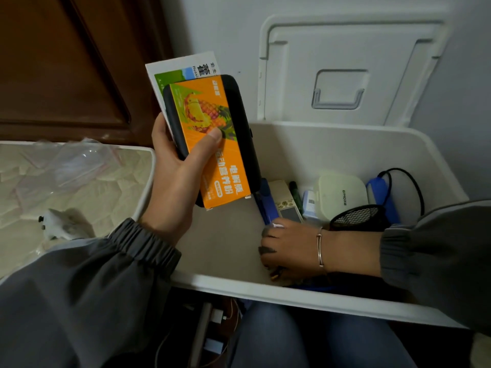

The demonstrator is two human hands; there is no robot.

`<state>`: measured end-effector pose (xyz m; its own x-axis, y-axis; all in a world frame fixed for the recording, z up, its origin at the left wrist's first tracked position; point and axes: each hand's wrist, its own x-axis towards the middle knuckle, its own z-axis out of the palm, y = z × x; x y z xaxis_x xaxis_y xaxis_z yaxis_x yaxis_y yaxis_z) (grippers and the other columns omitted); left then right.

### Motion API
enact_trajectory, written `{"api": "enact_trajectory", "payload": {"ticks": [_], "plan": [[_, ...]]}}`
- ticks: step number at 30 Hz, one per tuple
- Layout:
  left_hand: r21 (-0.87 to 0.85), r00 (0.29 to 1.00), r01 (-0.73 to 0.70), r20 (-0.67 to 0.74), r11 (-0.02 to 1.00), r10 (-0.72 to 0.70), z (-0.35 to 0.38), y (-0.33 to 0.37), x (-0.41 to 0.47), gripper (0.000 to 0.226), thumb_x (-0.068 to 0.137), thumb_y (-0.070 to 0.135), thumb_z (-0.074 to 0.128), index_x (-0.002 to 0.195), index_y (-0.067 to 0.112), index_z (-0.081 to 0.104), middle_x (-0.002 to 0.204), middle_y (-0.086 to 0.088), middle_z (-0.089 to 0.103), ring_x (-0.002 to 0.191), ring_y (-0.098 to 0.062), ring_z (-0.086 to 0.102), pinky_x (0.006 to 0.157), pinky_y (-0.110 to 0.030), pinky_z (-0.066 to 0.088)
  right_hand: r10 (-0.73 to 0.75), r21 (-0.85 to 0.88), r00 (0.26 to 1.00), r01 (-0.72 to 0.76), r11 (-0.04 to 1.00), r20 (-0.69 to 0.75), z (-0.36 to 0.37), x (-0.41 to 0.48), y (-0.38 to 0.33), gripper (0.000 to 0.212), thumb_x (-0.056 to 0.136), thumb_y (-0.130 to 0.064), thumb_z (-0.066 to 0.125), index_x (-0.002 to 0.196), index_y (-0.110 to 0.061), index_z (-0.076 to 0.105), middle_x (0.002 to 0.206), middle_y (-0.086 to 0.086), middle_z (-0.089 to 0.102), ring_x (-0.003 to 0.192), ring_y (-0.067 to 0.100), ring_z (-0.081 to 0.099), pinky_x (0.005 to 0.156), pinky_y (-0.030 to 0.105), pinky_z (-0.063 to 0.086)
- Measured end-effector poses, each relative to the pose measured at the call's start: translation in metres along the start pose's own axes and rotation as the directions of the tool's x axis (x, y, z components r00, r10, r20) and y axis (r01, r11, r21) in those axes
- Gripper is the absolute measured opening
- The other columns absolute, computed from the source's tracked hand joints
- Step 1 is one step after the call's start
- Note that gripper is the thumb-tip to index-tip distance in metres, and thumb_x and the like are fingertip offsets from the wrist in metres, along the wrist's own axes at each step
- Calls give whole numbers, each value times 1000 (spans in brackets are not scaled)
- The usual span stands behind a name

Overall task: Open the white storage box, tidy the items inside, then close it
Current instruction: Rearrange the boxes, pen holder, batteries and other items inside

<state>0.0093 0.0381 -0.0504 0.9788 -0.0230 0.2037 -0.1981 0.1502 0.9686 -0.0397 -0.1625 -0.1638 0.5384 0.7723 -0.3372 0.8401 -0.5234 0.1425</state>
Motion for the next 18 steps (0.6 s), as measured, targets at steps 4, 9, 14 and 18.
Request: {"api": "enact_trajectory", "payload": {"ticks": [4,9,14,18], "plan": [[54,1000,12,-3,998,-12,2,5,-2,70,85,28,68,143,27,27,125,5,61,106,-15,66,85,-38,57,31,28,1000,-31,999,3,-2,-6,2,47,91,-54,39,124,-24,50,127,4,50,125,23,43,112,56,4],[61,1000,16,-22,998,-15,5,9,-5,63,85,25,68,137,30,32,126,3,60,111,-19,63,94,-47,52,-24,98,992,36,995,-122,-17,-2,-18,40,92,-41,45,131,-32,50,138,-9,50,127,14,46,106,43,31],[61,999,11,-42,998,-9,5,6,-5,66,82,29,67,139,26,33,119,7,64,108,-17,65,87,-39,55,-229,103,971,236,966,-72,-5,6,-23,40,97,-23,42,135,-13,48,146,0,43,125,24,49,93,37,43],[89,1000,4,-28,996,-1,3,4,-5,69,83,30,67,141,26,30,122,6,63,109,-17,65,86,-38,56,-261,158,961,272,949,-88,-2,-2,-17,41,97,-20,41,137,-12,45,147,1,41,129,21,44,96,38,41]]}}
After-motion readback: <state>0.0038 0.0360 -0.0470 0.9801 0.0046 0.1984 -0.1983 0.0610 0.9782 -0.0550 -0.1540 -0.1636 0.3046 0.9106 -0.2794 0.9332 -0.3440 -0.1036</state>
